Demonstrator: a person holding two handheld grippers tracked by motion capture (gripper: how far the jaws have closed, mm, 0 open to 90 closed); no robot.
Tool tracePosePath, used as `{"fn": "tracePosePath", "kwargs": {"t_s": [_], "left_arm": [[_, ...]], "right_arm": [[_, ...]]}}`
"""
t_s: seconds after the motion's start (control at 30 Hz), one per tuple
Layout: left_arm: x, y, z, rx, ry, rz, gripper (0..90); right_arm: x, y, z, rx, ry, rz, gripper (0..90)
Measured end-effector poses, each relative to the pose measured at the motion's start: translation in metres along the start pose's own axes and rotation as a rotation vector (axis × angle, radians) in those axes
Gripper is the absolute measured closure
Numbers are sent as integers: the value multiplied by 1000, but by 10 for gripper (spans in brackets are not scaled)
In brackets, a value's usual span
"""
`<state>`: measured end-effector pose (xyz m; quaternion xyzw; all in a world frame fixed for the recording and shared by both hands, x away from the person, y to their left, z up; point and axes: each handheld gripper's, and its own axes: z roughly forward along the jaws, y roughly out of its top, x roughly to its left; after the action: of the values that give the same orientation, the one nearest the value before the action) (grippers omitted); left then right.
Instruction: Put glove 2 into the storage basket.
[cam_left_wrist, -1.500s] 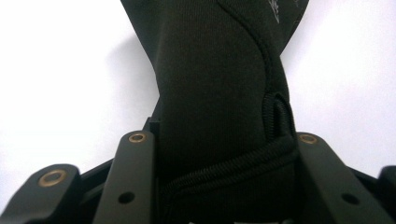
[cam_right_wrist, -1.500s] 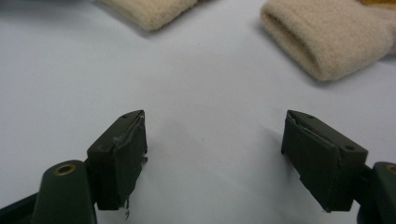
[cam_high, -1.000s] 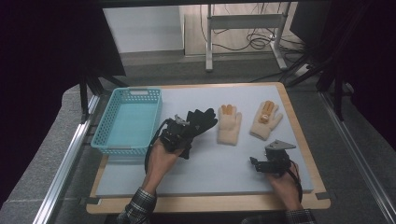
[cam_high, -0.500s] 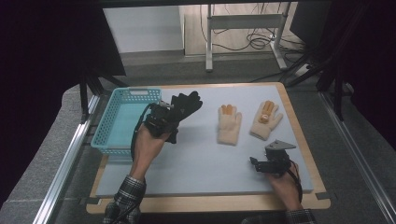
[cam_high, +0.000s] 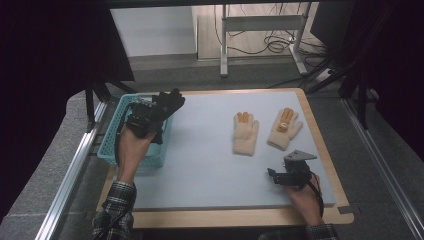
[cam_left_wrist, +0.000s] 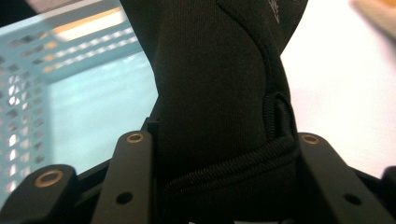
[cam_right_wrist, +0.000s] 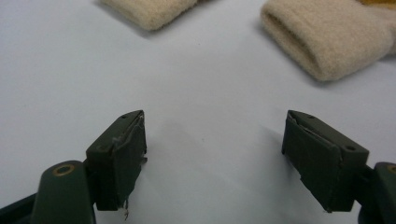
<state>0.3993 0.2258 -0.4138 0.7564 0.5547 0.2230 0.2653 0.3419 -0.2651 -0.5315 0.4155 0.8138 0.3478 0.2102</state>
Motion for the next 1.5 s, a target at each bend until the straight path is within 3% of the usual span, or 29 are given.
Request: {"fn": "tracePosePath", "kwargs": {"t_s": [0.07, 0.1, 0.13, 0.3, 0.43, 0.57, 0.9, 1.07, 1.2, 1.27, 1.5], "left_arm": [[13, -3, 1, 13, 18, -22, 587], [13, -3, 1, 13, 18, -22, 587], [24, -6, 4, 29, 37, -47, 587], [48, -12, 16, 91, 85, -89, 585], [57, -16, 25, 122, 100, -108, 582], [73, -21, 45, 191, 126, -138, 581], [93, -24, 81, 300, 138, -174, 574], [98, -28, 95, 348, 181, -163, 562], [103, -31, 101, 382, 224, -153, 500], [103, -31, 102, 395, 243, -142, 409], [99, -30, 99, 393, 172, -116, 169]], "right_arm": [[0, 0, 0, 0, 0, 0, 213], [0, 0, 0, 0, 0, 1, 213], [0, 0, 0, 0, 0, 1, 213], [0, 0, 0, 0, 0, 0, 213], [0, 0, 0, 0, 0, 1, 213], [0, 0, 0, 0, 0, 0, 213], [0, 0, 0, 0, 2, 0, 211], [0, 0, 0, 0, 3, 0, 210], [0, 0, 0, 0, 3, 0, 210], [0, 0, 0, 0, 2, 0, 210], [0, 0, 0, 0, 2, 0, 210]]}}
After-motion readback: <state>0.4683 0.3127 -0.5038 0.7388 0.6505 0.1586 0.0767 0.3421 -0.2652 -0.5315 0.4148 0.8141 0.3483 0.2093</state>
